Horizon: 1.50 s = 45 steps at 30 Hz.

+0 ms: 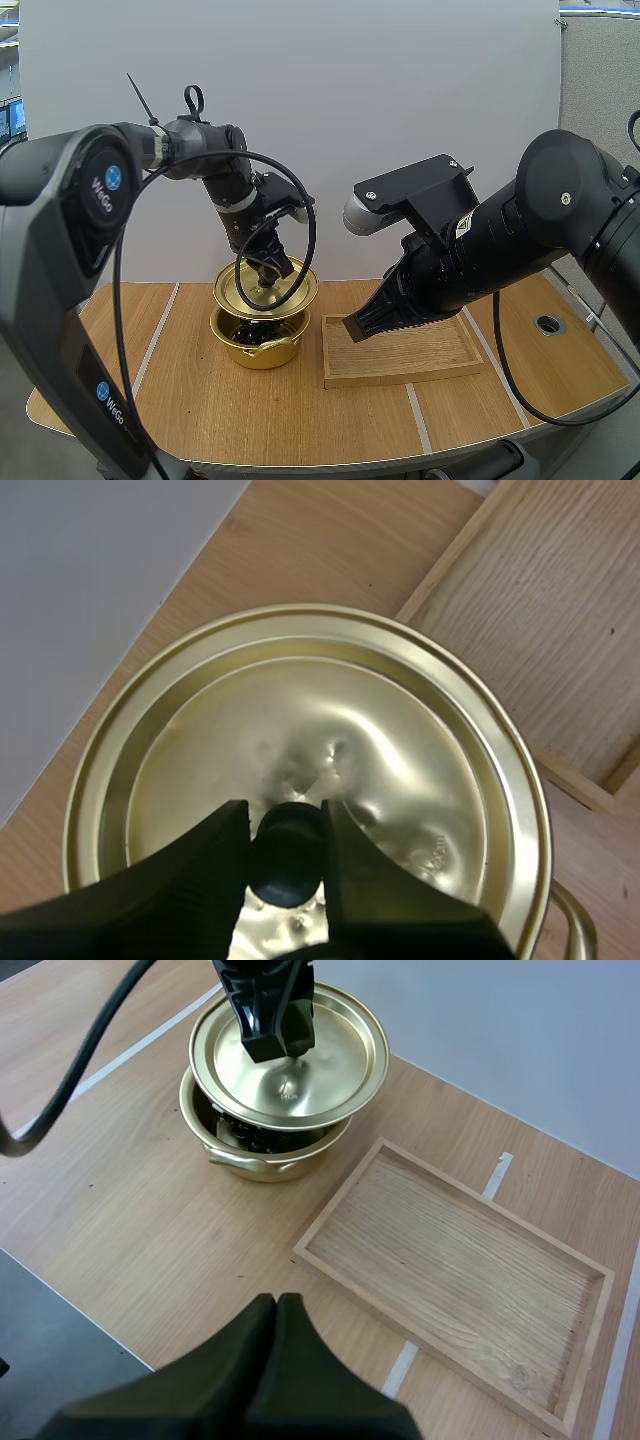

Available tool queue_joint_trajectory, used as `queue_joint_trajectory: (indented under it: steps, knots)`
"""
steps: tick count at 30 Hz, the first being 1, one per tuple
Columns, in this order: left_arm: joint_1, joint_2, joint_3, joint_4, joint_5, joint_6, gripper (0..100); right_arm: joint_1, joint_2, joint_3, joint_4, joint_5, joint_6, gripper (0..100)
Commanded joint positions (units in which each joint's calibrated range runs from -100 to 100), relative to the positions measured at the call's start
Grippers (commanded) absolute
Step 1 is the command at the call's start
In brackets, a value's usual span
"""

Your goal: Open the pot, put the grape inside, and close it

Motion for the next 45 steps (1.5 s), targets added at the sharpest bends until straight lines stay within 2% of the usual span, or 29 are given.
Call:
queue_joint_trajectory:
  steps: [1,22,24,26,31,32,34,40,45]
  knots:
    - [-0.21,3.2,0.1,-1.2,-4.4,1.0,0,-0.2,-0.5,0.2,0.2,0.0,-0.3,0]
    - [-0.21,6.9,0.1,-1.2,-3.9,1.1,1,-0.2,-0.5,0.2,0.2,0.0,-0.3,0]
    - [-0.21,6.9,0.1,-1.2,-2.9,1.1,7,-0.2,-0.5,0.2,0.2,0.0,-0.3,0]
    - [-0.21,6.9,0.1,-1.2,-2.3,1.1,21,-0.2,-0.5,0.2,0.2,0.0,-0.3,0]
    - [-0.21,6.9,0.1,-1.7,-0.4,1.1,77,-0.2,-0.5,0.2,0.2,0.0,-0.4,0]
    - [-0.21,6.9,0.1,-2.1,-0.2,1.1,85,-0.2,-0.5,0.2,0.2,0.0,-0.4,0]
    - [-0.21,6.9,0.1,-2.6,-0.1,1.1,90,-0.2,-0.5,0.2,0.2,0.0,-0.5,0]
    - [-0.21,4.6,0.1,-2.6,-0.1,1.1,90,-0.2,-0.5,0.2,0.2,0.0,-0.6,0]
    - [-0.21,-1.9,0.1,-2.6,-1.1,1.1,90,-0.2,-0.5,0.2,0.2,0.0,-0.6,0]
